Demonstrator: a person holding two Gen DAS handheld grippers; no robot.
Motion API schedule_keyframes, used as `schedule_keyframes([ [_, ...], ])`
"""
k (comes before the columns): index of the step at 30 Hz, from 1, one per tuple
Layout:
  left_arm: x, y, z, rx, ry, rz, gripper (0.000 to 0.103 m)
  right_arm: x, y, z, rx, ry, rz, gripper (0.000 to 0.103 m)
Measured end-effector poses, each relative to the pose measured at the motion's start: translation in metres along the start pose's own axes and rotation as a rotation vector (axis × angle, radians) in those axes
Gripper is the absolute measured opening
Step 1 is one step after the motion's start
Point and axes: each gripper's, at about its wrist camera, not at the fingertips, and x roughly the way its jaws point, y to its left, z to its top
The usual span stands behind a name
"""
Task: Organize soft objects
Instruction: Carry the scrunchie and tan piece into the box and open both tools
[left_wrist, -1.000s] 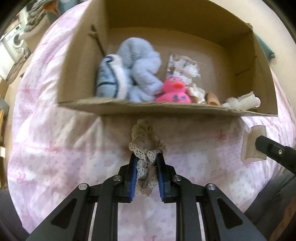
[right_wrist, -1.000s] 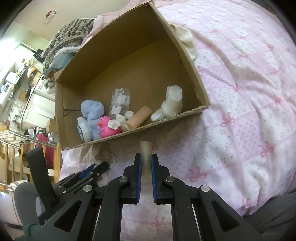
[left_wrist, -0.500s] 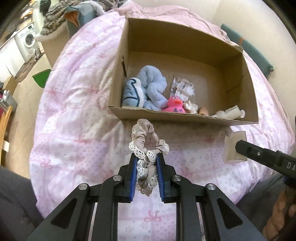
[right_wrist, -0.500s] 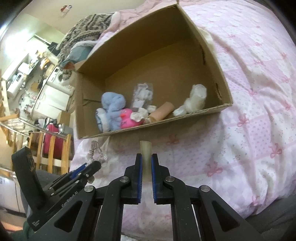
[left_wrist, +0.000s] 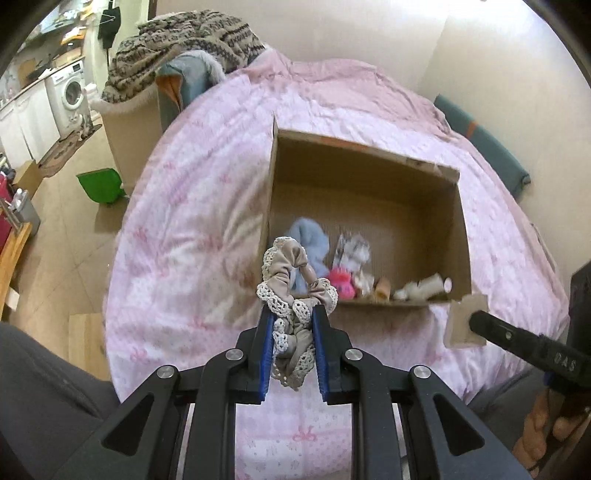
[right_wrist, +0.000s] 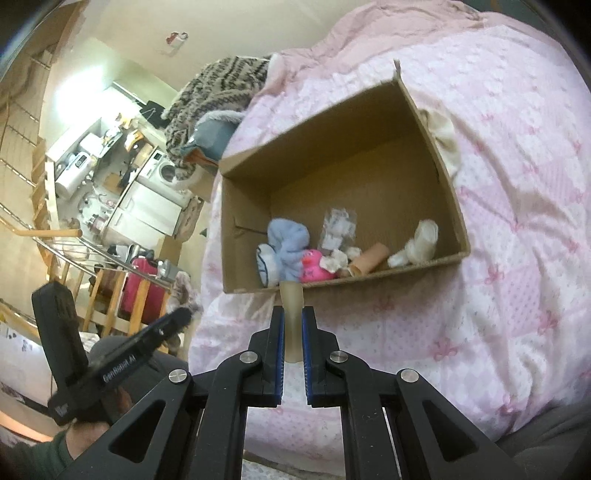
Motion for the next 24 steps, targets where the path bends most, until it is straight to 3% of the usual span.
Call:
schedule_keyframes([
  [11, 0.021, -0.018, 0.056, 0.046, -0.046, -0.005, 0.018, -0.002, 0.010, 0.049, -0.057, -0.071, -0.050, 0.010],
  [20, 0.049, -0.038, 0.089, 0.120, -0.065, -0.002, 0.018, 0.023, -0.008, 0.088, -0.038, -0.066, -0.104, 0.010],
  [24, 0.075, -0.044, 0.098, 0.145, -0.025, -0.006, 0.018, 0.039, -0.018, 0.094, -0.022, -0.059, -0.123, 0.010],
])
